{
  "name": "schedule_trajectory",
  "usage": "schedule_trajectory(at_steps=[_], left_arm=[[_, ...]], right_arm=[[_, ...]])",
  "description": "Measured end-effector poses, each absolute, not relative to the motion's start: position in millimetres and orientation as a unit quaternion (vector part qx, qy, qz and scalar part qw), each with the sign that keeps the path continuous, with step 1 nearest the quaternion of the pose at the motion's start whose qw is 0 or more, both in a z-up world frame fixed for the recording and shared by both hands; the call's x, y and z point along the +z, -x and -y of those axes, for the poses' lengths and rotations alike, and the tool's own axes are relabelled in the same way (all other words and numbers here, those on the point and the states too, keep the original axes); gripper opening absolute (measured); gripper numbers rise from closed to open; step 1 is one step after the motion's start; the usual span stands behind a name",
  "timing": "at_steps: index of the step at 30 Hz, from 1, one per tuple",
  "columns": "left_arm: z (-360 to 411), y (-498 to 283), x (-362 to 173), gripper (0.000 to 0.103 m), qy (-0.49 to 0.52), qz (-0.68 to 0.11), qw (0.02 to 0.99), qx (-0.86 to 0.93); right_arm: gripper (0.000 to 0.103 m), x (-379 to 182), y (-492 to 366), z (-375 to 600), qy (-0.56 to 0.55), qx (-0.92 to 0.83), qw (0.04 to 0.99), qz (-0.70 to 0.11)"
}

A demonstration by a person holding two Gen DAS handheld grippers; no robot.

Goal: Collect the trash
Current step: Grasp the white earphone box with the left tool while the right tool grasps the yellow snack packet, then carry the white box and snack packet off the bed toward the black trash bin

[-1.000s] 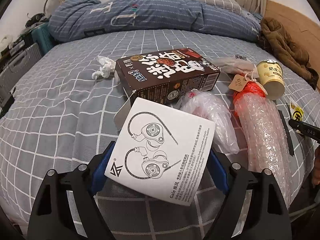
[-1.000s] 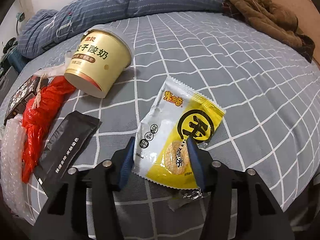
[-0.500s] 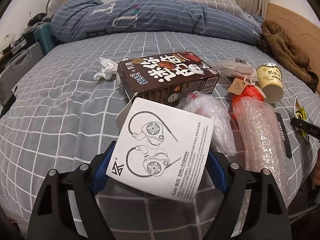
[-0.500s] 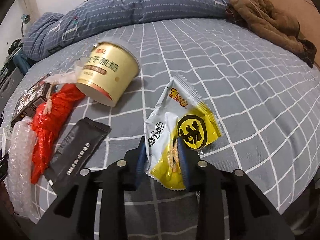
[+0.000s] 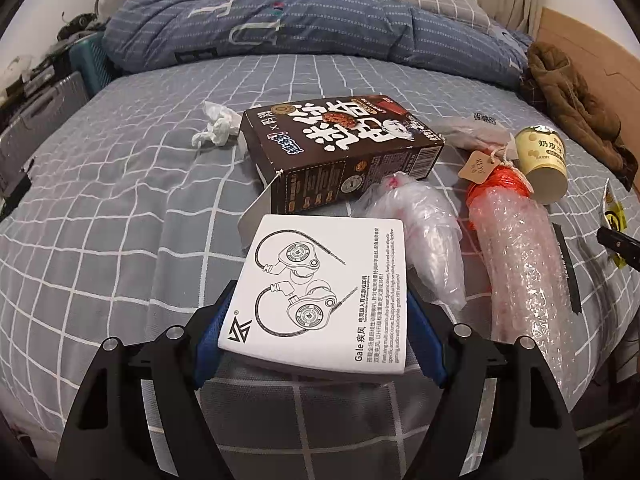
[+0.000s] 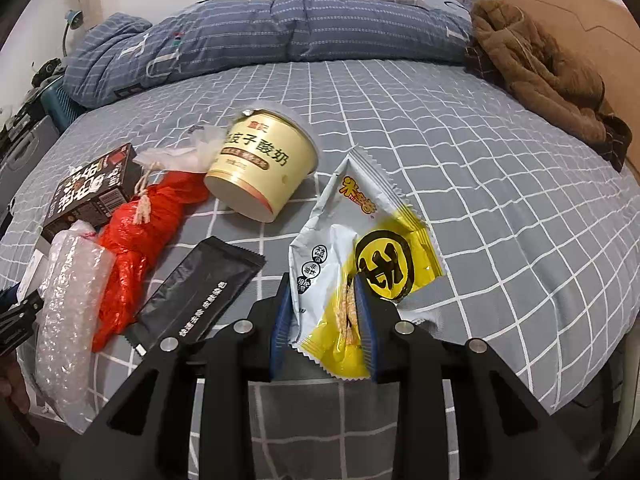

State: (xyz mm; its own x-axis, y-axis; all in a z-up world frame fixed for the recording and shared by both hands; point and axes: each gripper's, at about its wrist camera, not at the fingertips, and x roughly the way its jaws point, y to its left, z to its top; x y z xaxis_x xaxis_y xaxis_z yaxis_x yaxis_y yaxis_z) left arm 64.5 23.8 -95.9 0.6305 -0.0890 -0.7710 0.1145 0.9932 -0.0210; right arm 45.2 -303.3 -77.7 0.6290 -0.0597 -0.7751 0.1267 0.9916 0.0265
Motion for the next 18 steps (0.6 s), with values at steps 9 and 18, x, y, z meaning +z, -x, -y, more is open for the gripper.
schedule_trajectory(at_steps=[9,18], left_arm=[[-25.6,-62.9,-88.9,0.073,-0.009,-0.425,0.903,-0.056],[-27.5,-55.2,-73.1,0.072,-0.003,-0.423,0.905,-0.053]], right_arm=[[0.029,-71.2,-39.8,292.1,-0.031,-0.039,0.903,-0.426],[0.029,-56.7,-30.6,277.7,-0.026,-0.025,0.907,-0.421]])
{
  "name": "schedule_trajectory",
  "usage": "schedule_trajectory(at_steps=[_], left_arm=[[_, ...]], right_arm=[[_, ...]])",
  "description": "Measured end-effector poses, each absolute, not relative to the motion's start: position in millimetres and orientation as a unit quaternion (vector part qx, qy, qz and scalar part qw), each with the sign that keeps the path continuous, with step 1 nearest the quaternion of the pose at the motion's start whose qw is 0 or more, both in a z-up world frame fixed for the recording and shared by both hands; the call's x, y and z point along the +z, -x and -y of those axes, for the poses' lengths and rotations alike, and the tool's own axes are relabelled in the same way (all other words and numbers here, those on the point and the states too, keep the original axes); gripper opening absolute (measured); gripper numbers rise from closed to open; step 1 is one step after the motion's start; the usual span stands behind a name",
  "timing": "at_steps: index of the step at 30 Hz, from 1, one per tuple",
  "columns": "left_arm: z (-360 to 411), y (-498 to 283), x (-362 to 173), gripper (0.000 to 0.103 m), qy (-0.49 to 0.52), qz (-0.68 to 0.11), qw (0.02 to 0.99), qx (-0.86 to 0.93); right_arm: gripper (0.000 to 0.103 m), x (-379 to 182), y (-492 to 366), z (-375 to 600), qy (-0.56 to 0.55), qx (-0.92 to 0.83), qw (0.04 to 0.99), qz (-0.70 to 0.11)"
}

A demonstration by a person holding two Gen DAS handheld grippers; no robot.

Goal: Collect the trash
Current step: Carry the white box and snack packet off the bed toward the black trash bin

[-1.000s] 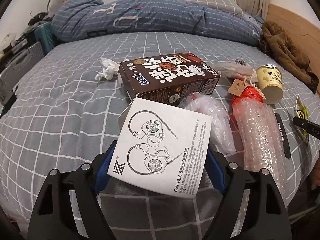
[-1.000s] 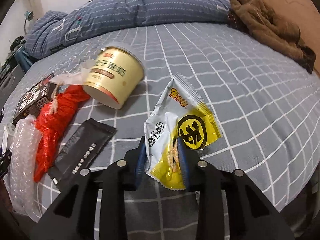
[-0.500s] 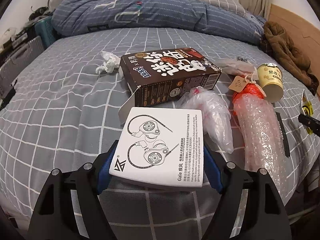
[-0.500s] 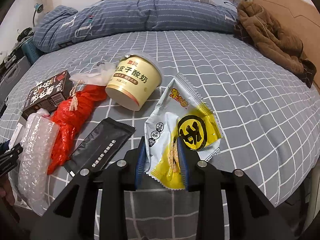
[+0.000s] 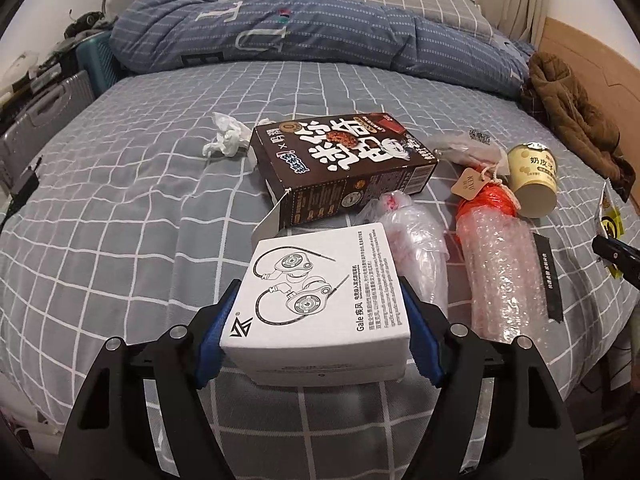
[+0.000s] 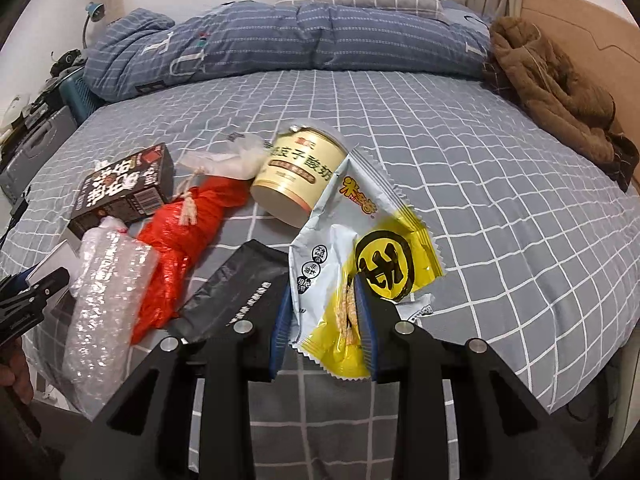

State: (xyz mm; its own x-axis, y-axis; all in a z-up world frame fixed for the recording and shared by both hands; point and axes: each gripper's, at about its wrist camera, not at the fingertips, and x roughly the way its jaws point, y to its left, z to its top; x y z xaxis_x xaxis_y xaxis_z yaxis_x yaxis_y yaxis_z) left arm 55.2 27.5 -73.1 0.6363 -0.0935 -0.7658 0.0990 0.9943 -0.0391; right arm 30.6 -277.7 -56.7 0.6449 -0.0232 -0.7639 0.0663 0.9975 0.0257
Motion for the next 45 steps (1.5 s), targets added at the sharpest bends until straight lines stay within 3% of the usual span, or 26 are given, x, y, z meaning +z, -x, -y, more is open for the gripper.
schedule_trajectory(at_steps=[21,45], left_arm=[[-20.6,-11.6,-17.4,0.072,0.003,-0.386,0.921,-0.054],[0.7,60.1,-10.4,0.072,0.003,-0.39,0.918,-0.068]], right_arm=[[0.029,-11.7,10.3,235.5,0.002,0.021,0.921,-0.389],[0.029,-9.2,72.4,192.5,0.004,0.052,0.92,-0.387]])
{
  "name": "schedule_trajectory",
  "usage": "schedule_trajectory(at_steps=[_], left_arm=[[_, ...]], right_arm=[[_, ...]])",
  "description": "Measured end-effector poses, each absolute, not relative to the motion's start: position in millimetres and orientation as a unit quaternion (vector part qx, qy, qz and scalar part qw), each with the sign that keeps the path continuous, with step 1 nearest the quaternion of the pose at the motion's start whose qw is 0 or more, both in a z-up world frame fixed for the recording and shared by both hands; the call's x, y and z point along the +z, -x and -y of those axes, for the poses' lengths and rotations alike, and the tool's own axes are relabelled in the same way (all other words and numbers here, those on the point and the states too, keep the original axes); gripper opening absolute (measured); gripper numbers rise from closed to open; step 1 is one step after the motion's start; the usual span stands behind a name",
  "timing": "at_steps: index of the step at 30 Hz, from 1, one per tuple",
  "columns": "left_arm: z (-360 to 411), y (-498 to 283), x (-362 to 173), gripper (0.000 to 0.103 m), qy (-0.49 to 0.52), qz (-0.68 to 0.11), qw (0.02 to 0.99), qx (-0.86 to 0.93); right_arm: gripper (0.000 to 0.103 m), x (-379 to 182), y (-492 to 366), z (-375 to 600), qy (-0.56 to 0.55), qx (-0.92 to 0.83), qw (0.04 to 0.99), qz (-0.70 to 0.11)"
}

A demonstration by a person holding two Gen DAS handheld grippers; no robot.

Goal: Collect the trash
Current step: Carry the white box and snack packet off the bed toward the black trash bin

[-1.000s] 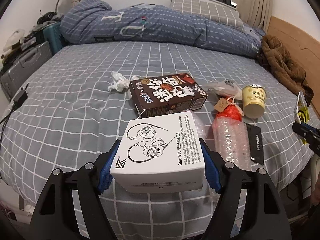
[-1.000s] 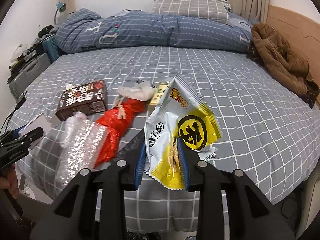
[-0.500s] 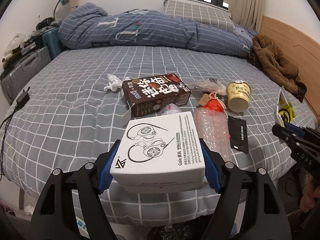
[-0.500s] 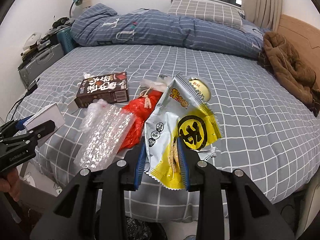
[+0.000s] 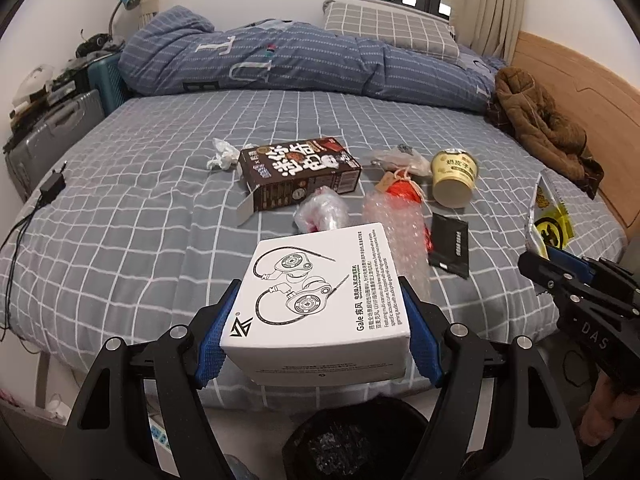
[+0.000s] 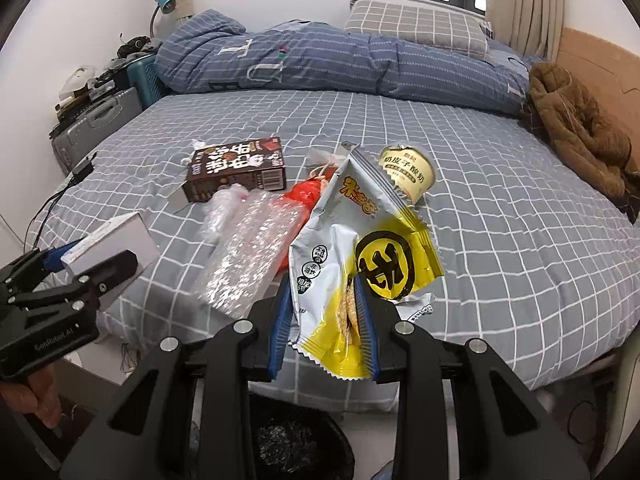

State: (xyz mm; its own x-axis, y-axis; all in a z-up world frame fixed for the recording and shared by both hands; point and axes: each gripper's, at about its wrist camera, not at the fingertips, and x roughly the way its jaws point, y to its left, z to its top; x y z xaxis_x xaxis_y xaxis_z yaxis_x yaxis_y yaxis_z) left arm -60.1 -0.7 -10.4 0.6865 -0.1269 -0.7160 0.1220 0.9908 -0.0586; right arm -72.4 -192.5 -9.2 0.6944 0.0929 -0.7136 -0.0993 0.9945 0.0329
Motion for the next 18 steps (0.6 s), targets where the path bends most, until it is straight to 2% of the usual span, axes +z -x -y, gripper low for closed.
schedule_trajectory(at_steps=[18], left_arm=[[-13.3,131.2,-3.8,0.072,0.025,-0.407,0.911,-0.057]], right_arm=[[0.029,2.6,140.9,179.2,-0.008,0.053,0.915,-0.401]])
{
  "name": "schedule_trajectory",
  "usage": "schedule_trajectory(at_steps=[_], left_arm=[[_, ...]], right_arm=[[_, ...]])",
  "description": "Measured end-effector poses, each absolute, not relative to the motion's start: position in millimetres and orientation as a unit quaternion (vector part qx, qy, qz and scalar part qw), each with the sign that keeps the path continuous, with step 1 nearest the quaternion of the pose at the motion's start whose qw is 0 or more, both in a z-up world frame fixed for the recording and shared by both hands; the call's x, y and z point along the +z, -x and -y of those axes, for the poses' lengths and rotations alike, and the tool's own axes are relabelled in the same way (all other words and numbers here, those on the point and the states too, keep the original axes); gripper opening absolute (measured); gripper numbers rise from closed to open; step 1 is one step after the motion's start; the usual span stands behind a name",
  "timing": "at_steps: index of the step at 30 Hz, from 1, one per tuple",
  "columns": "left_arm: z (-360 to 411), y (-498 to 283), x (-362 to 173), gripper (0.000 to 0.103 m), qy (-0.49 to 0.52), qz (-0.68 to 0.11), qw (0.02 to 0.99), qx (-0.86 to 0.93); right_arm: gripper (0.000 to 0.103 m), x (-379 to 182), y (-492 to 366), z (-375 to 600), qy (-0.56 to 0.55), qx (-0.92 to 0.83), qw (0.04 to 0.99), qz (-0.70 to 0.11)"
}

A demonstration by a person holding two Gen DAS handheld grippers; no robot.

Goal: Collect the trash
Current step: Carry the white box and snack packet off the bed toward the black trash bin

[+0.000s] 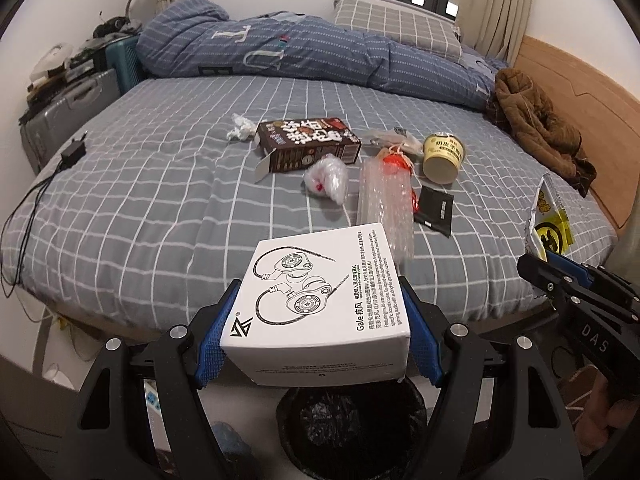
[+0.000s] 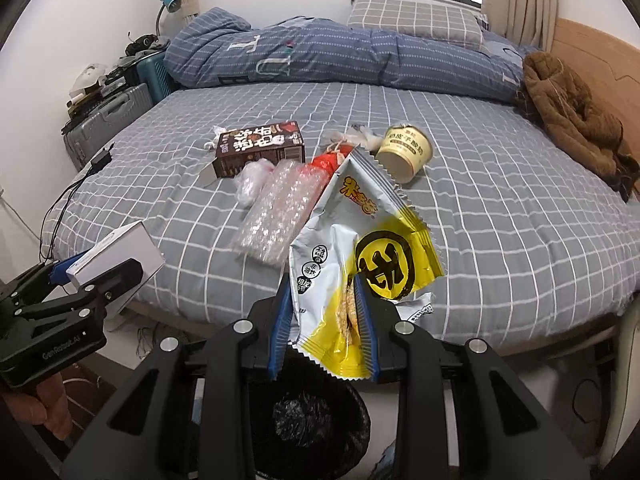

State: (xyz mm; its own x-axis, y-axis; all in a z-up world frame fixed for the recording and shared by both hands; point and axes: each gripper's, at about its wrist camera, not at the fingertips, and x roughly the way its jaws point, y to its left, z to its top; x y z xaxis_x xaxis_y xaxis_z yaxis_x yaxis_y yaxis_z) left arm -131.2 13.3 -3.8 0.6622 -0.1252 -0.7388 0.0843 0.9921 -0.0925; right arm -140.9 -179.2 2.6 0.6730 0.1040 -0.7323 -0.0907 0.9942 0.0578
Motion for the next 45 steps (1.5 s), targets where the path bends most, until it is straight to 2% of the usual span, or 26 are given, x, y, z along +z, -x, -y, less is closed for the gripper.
schedule_trajectory(at_steps=[22,45], left_arm=[[-20.4,184.8,-40.1,0.072,0.027,-0.458,0.887,-0.047],[-24.5,187.9,-131.9,0.072,0.023,-0.539,0.841,-0.037]], right_arm=[[0.029,-30.2,190.0,158.7,-0.015,0.059,0.888,-0.455],[0.029,-129.5,198.4,148.6,-0.018,0.06,0.834,-0.548]])
